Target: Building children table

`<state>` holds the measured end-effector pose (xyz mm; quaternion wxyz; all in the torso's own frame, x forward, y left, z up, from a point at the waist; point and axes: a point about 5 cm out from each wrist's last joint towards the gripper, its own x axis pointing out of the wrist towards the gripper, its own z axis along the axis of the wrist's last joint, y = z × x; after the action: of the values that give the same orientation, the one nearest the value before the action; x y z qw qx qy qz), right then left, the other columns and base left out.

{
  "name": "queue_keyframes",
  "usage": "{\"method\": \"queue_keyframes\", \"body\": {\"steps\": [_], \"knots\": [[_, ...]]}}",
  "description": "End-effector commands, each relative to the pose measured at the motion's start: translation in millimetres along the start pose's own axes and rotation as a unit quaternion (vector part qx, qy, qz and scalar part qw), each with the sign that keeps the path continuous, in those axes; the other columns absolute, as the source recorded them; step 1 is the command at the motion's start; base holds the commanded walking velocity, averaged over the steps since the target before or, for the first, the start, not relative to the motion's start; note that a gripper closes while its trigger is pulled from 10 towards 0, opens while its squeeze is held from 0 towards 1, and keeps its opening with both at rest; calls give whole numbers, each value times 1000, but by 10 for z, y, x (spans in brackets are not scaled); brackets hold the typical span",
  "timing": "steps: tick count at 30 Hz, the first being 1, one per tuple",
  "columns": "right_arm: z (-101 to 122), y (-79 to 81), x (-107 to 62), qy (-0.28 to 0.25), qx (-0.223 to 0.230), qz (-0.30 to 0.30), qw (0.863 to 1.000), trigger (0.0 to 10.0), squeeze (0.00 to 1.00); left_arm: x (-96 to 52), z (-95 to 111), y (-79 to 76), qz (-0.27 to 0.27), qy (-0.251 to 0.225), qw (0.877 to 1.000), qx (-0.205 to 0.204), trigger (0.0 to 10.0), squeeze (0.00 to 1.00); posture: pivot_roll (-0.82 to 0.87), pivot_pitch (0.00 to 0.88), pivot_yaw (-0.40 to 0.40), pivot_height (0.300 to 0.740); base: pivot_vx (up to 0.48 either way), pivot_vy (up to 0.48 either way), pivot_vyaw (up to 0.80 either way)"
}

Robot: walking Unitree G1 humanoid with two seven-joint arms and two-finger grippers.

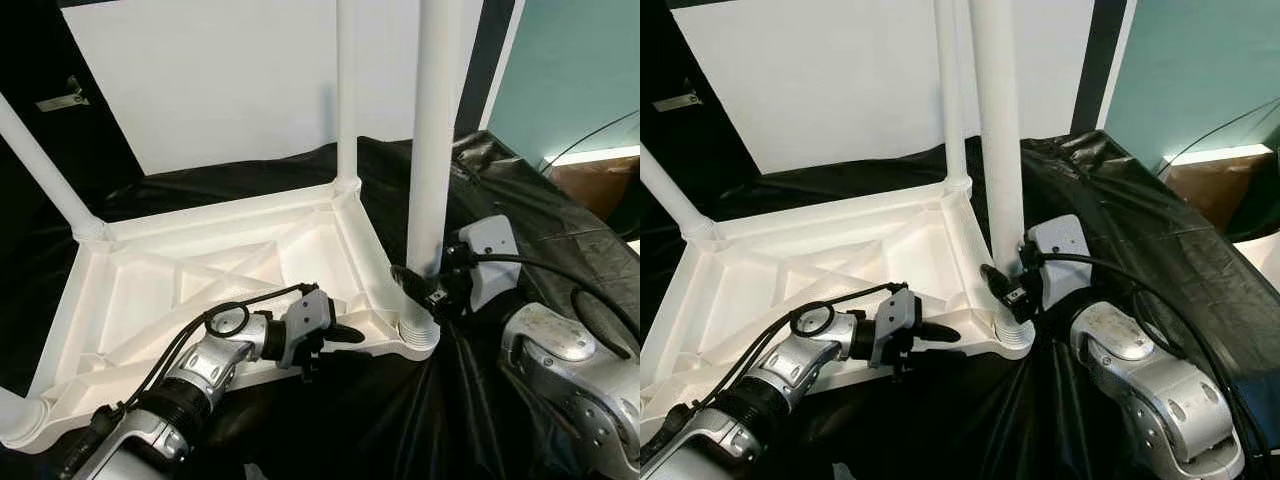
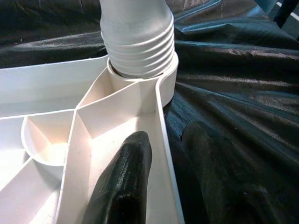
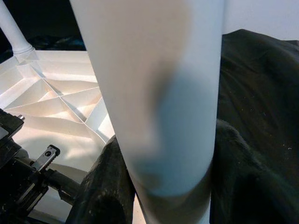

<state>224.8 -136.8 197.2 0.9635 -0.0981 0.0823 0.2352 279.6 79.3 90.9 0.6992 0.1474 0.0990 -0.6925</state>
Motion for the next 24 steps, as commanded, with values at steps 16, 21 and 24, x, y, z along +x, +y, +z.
{"method": "queue_keyframes", "body": {"steps": [16, 21, 24], "knots": [[-381, 22, -173, 76, -40, 25, 996, 10000, 0, 10, -351, -35, 47, 67, 996, -36, 10000, 0, -213, 47, 51, 740, 0, 0, 0], [-410, -22, -198, 71, -15, 2, 997, 10000, 0, 23, -361, -31, 46, 66, 996, -34, 10000, 0, -220, 45, 54, 740, 0, 0, 0], [-413, -37, -204, 70, -6, -5, 998, 10000, 0, 30, -357, -27, 45, 65, 996, -33, 10000, 0, -222, 45, 55, 740, 0, 0, 0]]}}
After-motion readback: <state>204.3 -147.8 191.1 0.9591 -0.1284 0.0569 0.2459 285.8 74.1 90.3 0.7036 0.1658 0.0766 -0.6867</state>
